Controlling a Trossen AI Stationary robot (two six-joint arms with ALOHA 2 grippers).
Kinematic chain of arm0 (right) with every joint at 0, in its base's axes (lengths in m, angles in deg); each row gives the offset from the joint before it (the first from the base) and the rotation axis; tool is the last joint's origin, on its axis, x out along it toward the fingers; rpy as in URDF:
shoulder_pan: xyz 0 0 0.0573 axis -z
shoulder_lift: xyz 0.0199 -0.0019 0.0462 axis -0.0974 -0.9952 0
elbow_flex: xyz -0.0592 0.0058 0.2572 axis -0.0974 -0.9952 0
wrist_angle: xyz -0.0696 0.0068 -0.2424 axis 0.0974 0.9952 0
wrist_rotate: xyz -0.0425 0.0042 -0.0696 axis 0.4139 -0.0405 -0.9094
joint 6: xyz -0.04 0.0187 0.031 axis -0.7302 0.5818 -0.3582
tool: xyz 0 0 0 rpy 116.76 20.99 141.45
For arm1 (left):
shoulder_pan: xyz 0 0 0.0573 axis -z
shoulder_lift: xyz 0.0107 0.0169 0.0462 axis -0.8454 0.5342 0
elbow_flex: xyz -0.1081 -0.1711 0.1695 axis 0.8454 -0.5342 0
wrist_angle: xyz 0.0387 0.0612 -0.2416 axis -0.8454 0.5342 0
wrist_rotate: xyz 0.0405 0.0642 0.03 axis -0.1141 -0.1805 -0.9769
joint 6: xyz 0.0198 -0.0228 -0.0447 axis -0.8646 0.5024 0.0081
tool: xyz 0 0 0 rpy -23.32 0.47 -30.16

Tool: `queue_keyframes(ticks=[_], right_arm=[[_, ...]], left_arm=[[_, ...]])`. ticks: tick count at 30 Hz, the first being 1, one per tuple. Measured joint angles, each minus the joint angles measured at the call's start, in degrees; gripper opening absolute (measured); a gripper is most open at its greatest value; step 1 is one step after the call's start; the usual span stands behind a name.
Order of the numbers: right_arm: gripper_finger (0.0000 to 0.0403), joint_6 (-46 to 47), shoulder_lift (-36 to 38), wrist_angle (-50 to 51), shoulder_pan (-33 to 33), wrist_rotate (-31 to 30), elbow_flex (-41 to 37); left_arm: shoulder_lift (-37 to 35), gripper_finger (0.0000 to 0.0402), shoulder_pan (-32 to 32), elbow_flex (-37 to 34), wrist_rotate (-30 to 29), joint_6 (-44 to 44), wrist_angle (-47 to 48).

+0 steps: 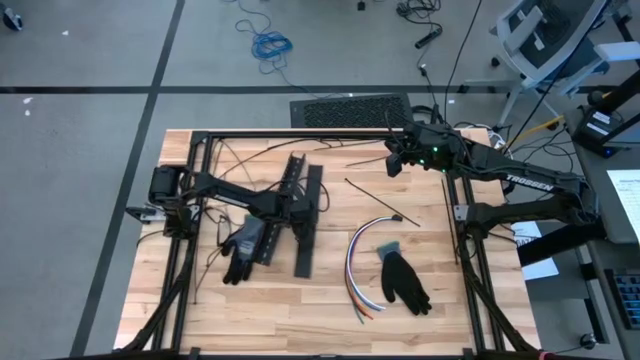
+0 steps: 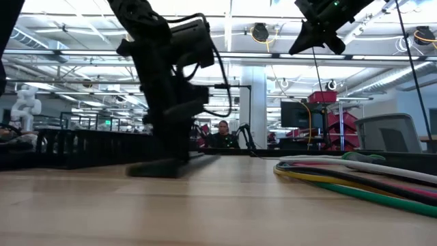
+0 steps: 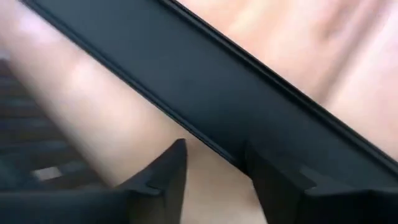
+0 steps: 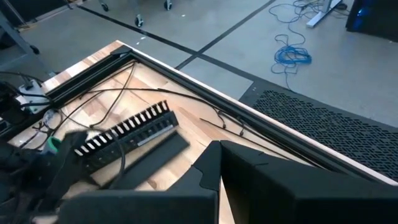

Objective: Ziptie cables
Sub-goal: Wrap the cable wires with the black ziptie

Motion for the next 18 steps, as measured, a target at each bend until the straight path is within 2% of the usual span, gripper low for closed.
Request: queue_keyframes(ticks=[4, 9, 12, 18], right_arm=[[0.0000, -0.2, 0.0, 0.0, 0.0, 0.0, 0.0], [0.0000, -0.2, 0.0, 0.0, 0.0, 0.0, 0.0], [0.0000, -0.6, 0.0, -0.1, 0.0, 0.0, 0.0], [0.0000, -2.1, 0.5, -0.5, -0.5, 0.5, 0.0]], left_arm=[[-1.6, 0.0082, -1.3, 0.5, -5.3, -4.2, 6.2], [-3.7, 0.0023, -2.8, 1.0, -6.9, -10.0, 9.9], [-4.2, 0.0008, -3.4, 0.8, -6.5, -10.4, 12.3], [-9.6, 0.0004, -2.9, 4.2, -5.7, -10.3, 11.9]])
